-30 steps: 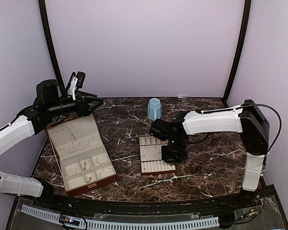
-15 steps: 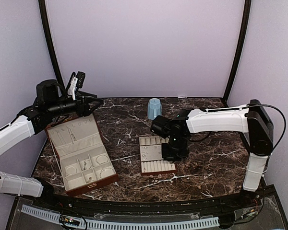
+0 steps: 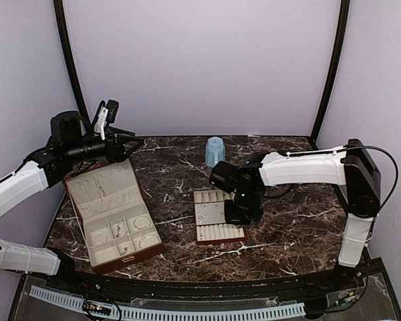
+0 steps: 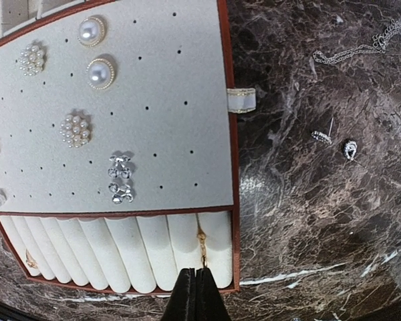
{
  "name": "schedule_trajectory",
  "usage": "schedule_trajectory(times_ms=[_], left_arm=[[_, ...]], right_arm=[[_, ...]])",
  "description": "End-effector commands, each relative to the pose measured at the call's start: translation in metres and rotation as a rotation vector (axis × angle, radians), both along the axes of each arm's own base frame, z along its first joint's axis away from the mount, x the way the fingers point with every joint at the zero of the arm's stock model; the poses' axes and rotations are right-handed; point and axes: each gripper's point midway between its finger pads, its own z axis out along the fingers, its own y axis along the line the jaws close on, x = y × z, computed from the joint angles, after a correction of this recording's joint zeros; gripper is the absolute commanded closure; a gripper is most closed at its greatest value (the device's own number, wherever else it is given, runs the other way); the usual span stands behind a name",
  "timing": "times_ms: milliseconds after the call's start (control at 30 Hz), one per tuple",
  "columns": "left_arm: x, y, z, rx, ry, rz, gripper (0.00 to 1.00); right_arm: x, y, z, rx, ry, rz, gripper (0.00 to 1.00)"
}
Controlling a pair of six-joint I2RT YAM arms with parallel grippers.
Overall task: Organize the mixed jewelry
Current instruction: Place the ring in the ring tray, then press the ring into the ring tray.
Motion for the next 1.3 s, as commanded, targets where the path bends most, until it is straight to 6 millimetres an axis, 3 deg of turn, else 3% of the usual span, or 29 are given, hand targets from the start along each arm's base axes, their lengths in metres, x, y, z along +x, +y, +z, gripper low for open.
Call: schedule_trajectory(times_ms=[0, 1267], left_arm=[[-0.002, 0.004, 0.002, 0.008, -0.026, 0.008, 0.39], [-0.002, 0.004, 0.003, 0.01, -0.03, 0.008, 0.39]], right_arm=[[-0.003, -0.001, -0.004, -0.008, 0.002, 0.007, 1.0], [-0.007, -0.003, -0.025, -0.051, 0.004, 0.035, 1.0]])
